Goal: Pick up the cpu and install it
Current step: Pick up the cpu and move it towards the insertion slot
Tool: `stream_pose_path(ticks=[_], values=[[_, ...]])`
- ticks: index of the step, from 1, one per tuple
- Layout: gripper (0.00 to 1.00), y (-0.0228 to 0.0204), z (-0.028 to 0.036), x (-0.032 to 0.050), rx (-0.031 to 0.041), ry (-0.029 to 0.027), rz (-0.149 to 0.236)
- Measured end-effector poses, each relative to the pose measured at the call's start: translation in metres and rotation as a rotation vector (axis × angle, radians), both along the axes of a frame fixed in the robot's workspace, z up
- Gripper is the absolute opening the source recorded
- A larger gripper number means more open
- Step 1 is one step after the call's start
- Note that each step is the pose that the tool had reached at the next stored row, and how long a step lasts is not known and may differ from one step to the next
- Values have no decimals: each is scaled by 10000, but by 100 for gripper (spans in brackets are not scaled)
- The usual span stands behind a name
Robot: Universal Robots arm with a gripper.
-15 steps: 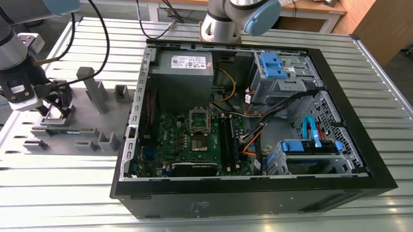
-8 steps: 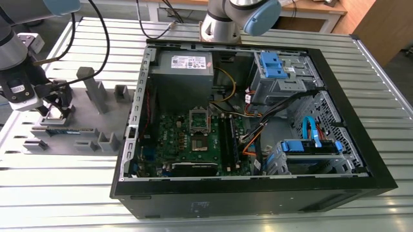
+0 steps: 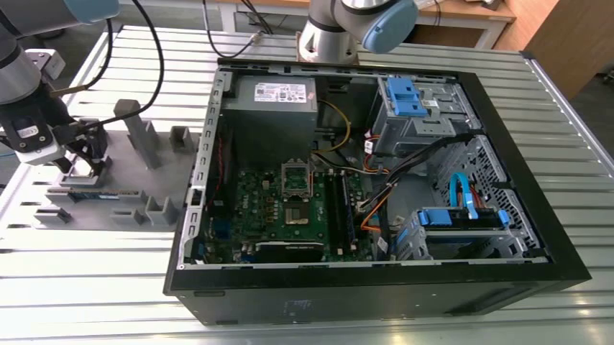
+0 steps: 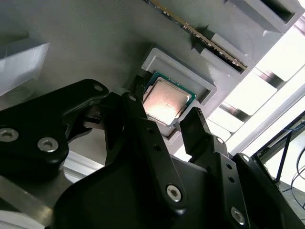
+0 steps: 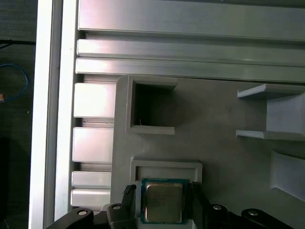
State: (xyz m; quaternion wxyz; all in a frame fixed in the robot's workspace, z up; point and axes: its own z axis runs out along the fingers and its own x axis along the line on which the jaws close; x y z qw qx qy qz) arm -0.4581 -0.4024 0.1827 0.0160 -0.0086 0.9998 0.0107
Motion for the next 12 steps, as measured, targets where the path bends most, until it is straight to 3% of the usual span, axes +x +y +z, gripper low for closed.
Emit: stream_pose_path(ticks=[12], values=[[58, 0, 0, 0, 1, 0, 27]])
